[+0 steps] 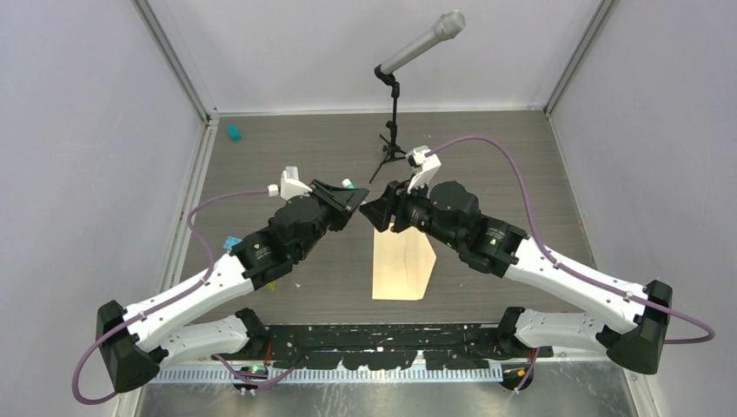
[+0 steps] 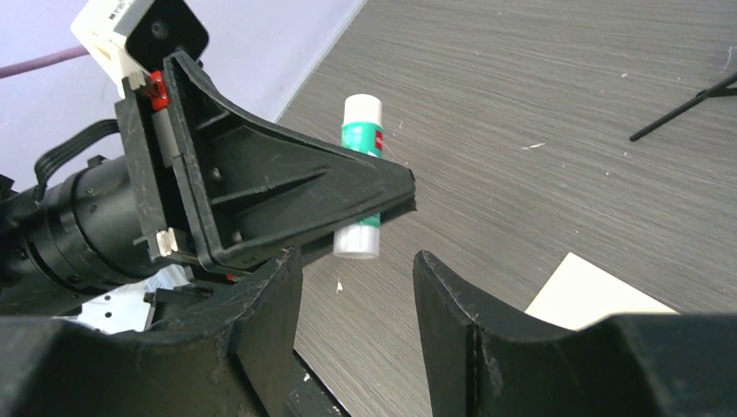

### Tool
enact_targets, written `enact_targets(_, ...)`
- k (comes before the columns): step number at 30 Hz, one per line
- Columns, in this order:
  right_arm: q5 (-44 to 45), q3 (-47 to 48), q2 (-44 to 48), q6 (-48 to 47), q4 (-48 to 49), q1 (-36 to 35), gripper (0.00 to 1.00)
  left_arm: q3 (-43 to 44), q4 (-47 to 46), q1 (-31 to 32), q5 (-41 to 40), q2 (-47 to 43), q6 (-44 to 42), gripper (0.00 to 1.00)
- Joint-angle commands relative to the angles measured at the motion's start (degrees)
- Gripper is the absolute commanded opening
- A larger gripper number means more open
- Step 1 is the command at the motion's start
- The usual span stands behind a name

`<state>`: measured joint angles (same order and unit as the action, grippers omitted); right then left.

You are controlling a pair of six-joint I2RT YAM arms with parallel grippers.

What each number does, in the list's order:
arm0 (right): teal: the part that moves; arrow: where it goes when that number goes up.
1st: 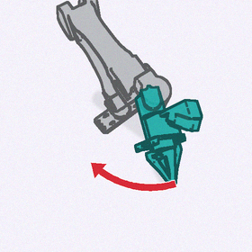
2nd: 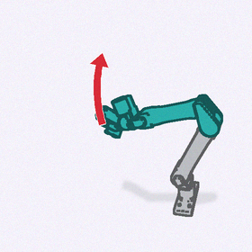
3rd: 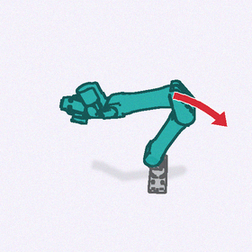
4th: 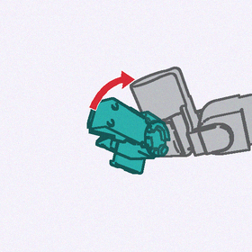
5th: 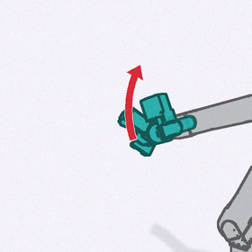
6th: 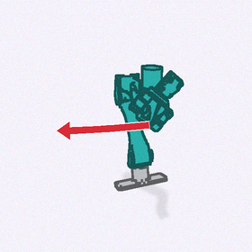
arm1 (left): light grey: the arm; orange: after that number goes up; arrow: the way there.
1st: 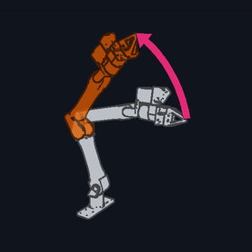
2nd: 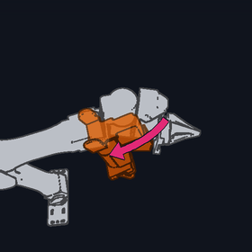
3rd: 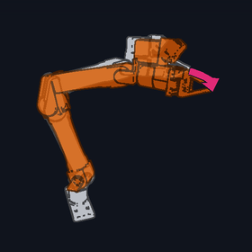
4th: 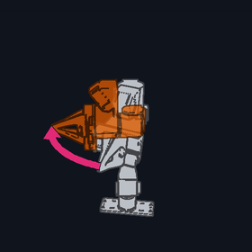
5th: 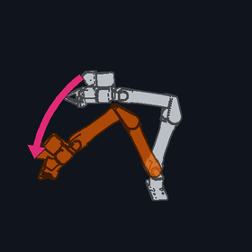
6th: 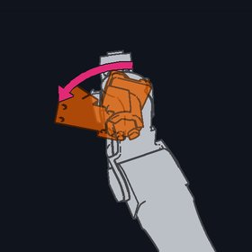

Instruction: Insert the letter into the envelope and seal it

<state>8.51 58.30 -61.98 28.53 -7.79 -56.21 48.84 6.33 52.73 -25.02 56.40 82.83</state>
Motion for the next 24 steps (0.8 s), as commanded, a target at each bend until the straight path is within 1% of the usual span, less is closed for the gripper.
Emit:
enact_targets(1, 1.5, 3.3, -1.6, -1.8, 4.0, -1.0, 0.54, 2.3, -0.1, -0.4, -0.8, -1.4, 1.2, 0.00)
enact_targets(7, 2.4, 3.6, -2.5, -2.1, 4.2, -1.3, 0.49, 1.6, -0.8, -0.3, 0.2, -2.2, 3.1, 0.00)
enact_targets(14, 3.4, 3.2, -2.2, -2.9, 5.4, -1.3, 0.48, 1.3, -1.4, -0.4, 2.2, -2.0, 4.8, 0.00)
enact_targets(17, 3.3, 3.2, -2.5, -3.1, 5.9, -1.3, 0.45, 1.2, -1.5, -0.4, 3.3, -1.8, 5.8, 0.00)
enact_targets(24, 3.5, 2.8, -3.0, -3.1, 7.5, -1.3, 0.34, 1.2, -2.3, -0.4, 4.7, -1.4, 7.4, 0.00)
